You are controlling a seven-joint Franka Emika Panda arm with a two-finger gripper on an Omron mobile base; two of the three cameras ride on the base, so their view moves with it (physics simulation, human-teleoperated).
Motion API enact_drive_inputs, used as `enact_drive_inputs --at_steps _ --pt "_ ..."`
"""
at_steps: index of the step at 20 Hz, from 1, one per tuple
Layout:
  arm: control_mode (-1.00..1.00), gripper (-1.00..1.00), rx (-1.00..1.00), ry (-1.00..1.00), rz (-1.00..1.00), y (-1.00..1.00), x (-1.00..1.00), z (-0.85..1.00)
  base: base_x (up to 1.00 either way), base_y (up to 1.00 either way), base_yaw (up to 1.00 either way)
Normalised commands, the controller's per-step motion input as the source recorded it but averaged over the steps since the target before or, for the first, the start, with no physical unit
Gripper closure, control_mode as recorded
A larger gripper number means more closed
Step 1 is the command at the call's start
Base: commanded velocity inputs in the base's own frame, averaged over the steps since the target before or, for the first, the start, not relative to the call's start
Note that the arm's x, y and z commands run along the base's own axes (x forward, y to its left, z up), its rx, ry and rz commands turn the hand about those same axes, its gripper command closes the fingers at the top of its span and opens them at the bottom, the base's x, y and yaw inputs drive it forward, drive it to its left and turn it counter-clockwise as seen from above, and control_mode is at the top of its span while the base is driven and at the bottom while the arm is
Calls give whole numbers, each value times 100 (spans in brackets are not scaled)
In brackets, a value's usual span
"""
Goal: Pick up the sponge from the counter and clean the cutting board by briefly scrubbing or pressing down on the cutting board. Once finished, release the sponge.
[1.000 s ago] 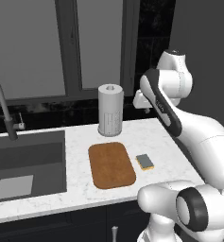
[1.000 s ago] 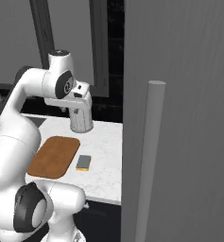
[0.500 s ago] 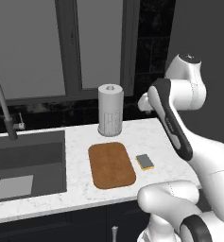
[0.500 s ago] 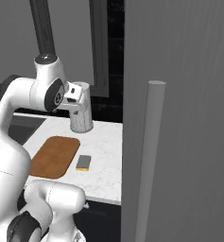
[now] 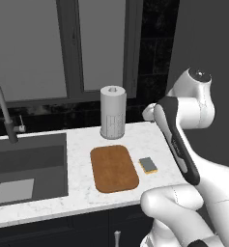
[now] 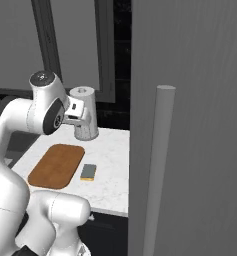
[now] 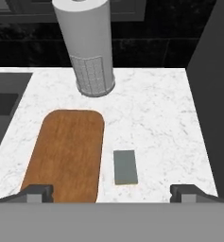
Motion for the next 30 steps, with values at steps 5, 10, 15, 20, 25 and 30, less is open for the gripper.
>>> enact_drive_inputs --at_steps 5,10,15,20,25,30 --pt "-100 -100 0 17 0 -8 25 -41 0 0 0" --pt "-100 -100 -11 16 0 -1 28 -62 0 0 0" --pt "-100 -100 -1 7 0 -3 4 -56 0 0 0" --pt "-100 -100 3 12 0 -7 23 -38 0 0 0" --pt "-100 -100 4 13 0 -3 8 -41 0 0 0" --pt "-100 -100 8 15 0 -1 0 -40 0 0 0"
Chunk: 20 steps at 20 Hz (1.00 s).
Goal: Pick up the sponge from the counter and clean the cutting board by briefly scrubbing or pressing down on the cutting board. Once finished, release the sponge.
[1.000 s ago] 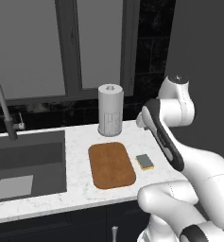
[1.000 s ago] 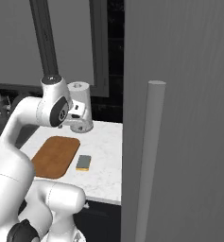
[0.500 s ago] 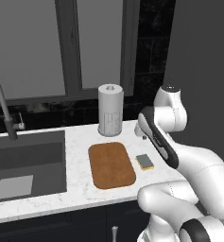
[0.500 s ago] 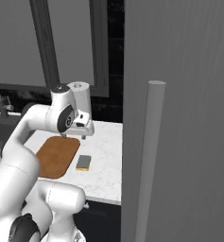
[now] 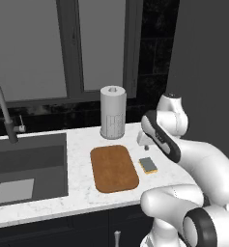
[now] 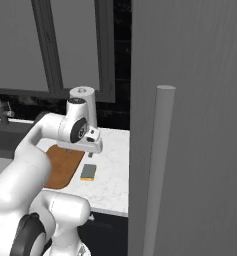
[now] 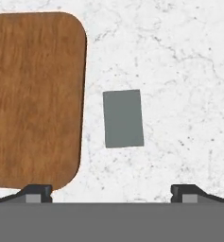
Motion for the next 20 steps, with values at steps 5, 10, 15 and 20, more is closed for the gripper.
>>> enact_drive_inputs --at_steps 5,10,15,20 --pt "-100 -100 5 15 0 0 0 -46 0 0 0" --pt "-100 -100 4 14 0 -3 0 -39 0 0 0" --pt "-100 -100 4 10 0 -5 0 -41 0 0 0" --pt "-100 -100 0 1 0 0 -2 -17 0 0 0"
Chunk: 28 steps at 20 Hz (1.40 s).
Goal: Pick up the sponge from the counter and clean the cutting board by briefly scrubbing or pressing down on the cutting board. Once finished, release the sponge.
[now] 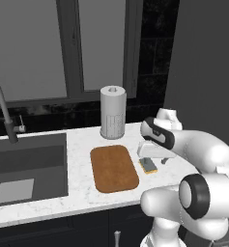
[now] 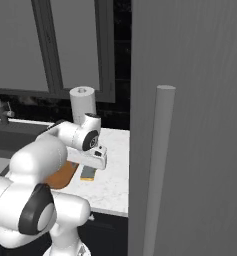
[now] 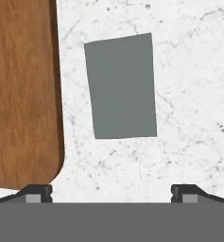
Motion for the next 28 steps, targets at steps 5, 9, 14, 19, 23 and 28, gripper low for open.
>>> enact_drive_inputs --at_steps 5,9,14,19,23,28 --pt "-100 -100 -4 -5 0 0 0 0 0 0 0" --pt "-100 -100 0 0 0 0 0 -7 0 0 0" --pt "-100 -100 -1 0 -1 0 3 -14 0 0 0" --pt "-100 -100 -5 0 -1 2 14 -22 0 0 0" --pt "-100 -100 -6 0 0 8 20 -17 0 0 0" --pt "-100 -100 -4 0 0 7 16 -13 0 0 0"
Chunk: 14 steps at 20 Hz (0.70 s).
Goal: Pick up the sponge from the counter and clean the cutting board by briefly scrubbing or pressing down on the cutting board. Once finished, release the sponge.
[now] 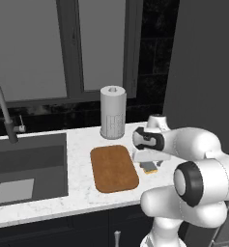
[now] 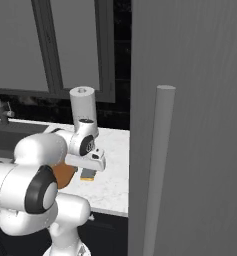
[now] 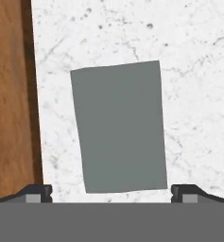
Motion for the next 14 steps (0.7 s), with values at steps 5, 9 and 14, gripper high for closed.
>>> enact_drive_inputs --at_steps 5,9,14 --pt "-100 -100 -1 0 0 0 9 -14 0 0 0" --pt "-100 -100 -1 0 0 0 11 -13 0 0 0" --pt "-100 -100 -5 0 0 0 10 -23 0 0 0"
